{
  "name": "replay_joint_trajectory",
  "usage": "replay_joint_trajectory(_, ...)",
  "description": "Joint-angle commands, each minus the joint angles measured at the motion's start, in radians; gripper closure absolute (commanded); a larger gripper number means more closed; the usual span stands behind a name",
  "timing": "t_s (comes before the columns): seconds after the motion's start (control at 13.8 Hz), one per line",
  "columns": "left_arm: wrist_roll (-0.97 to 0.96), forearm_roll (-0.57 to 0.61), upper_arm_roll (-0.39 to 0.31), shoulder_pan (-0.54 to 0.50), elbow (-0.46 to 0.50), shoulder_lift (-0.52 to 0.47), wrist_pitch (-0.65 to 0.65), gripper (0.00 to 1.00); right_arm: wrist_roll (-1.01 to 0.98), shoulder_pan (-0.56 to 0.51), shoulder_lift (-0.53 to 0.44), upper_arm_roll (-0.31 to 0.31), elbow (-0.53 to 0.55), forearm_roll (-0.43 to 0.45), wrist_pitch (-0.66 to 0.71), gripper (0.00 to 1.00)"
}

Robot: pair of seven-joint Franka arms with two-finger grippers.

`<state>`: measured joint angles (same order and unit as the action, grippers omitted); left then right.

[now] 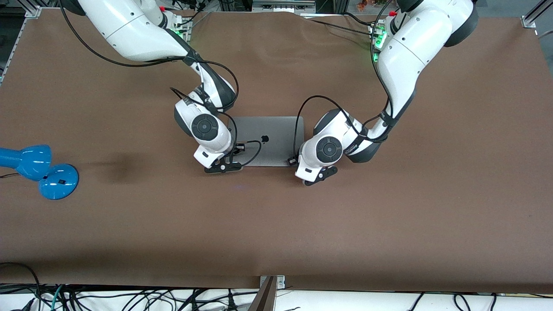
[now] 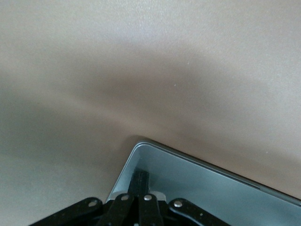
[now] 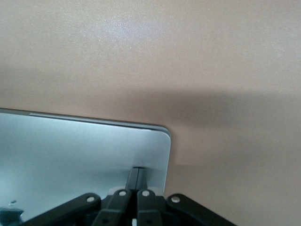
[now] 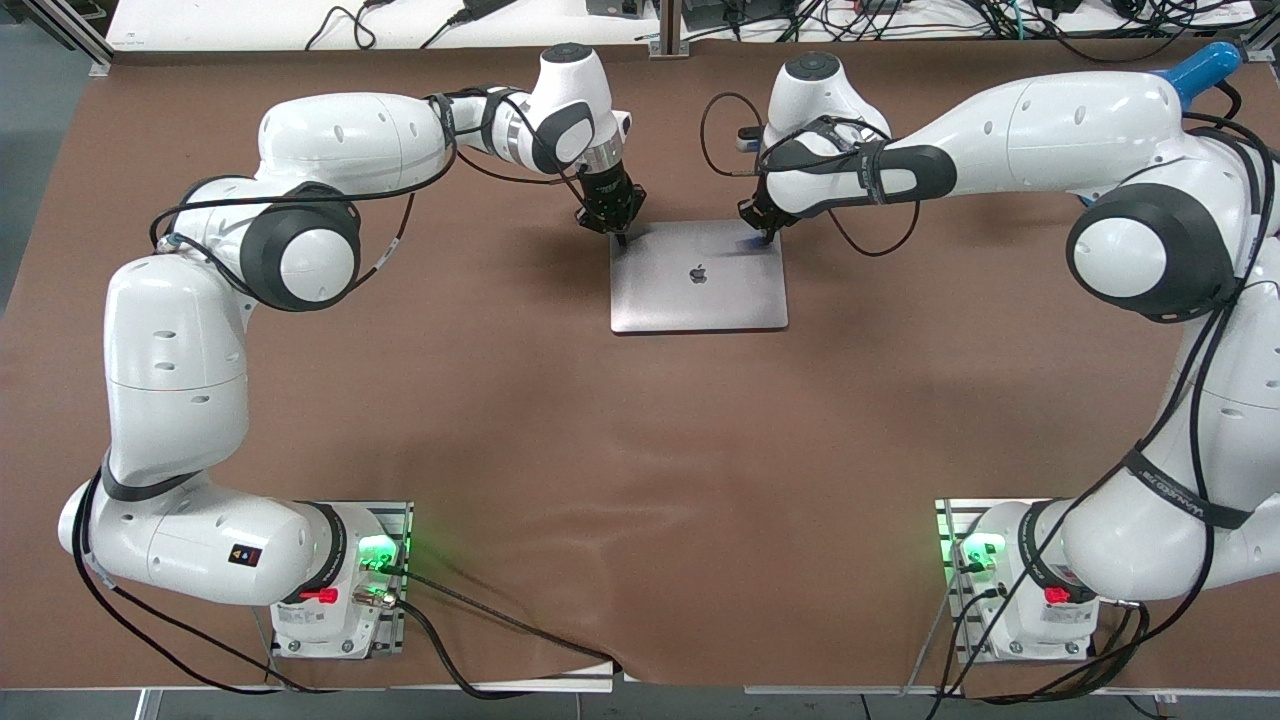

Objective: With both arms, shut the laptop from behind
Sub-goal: 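Press the closed lid flat with both grippers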

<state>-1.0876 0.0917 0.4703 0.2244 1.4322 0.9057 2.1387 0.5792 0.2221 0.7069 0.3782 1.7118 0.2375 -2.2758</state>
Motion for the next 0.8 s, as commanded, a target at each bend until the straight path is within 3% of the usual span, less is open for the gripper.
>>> replay_joint_trajectory(0.0,-0.020,0.042,-0.015,0.019,-0.039,0.039,0.026,1.00,0.004,-0.003,0.040,0.002,-0.037,0.023,-0.023,1.00)
replay_joint_trajectory(0.29,-0.020,0.042,-0.015,0.019,-0.039,0.044,0.026,0.97,0.002,0.005,0.052,-0.013,-0.044,0.020,-0.048,1.00)
replay_joint_trajectory(0.36,-0.020,0.043,-0.015,0.018,-0.039,0.044,0.026,0.62,-0.005,0.003,0.051,-0.013,-0.070,0.019,-0.042,1.00)
replay_joint_trajectory(0.43,-0.012,0.048,-0.015,0.013,-0.036,0.041,0.026,0.01,-0.004,-0.001,0.045,-0.012,-0.090,0.011,-0.033,0.51)
replay_joint_trajectory(0.51,-0.003,0.068,-0.015,0.007,-0.035,0.036,0.024,0.00,0.001,0.000,0.039,-0.012,-0.098,0.014,-0.031,0.01)
replay_joint_trajectory(0.72,-0.005,0.097,-0.013,-0.008,-0.026,-0.004,-0.009,0.00,-0.007,-0.006,-0.046,-0.013,-0.101,0.008,0.050,0.00)
